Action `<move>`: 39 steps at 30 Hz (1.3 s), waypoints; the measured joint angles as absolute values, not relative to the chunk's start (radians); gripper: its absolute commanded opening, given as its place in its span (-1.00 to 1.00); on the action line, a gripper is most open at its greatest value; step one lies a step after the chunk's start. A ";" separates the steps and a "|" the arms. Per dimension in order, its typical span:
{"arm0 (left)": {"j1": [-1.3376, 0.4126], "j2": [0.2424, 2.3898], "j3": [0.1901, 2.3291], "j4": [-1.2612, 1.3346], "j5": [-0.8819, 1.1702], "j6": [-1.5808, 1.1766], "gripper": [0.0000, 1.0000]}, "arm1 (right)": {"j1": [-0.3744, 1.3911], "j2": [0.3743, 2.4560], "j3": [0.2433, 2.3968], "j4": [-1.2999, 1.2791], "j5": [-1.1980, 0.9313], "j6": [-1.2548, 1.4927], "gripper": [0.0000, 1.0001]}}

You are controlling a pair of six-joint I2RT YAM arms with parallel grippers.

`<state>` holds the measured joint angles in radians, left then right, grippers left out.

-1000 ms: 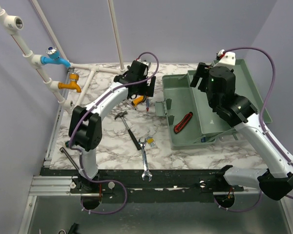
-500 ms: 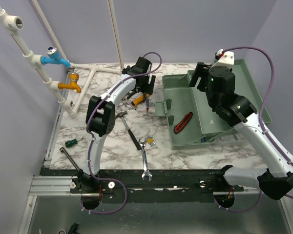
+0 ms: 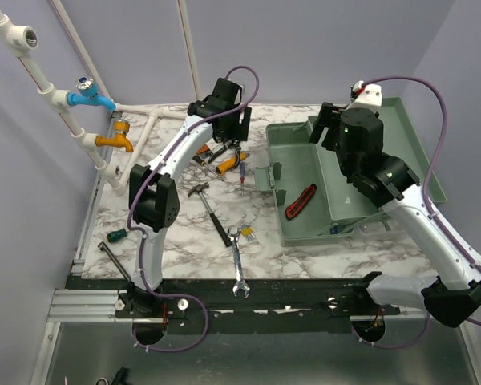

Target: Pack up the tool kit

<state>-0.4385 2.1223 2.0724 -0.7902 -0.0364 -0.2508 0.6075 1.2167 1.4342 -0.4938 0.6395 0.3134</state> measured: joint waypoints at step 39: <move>-0.414 1.806 1.745 -0.709 0.218 -0.403 -1.00 | 0.607 1.217 1.434 -0.488 0.631 0.313 0.58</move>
<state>-0.4137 1.8065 1.7451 -0.7086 0.2176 -0.4034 0.6071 1.2175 1.4338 -0.4881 0.6312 0.3130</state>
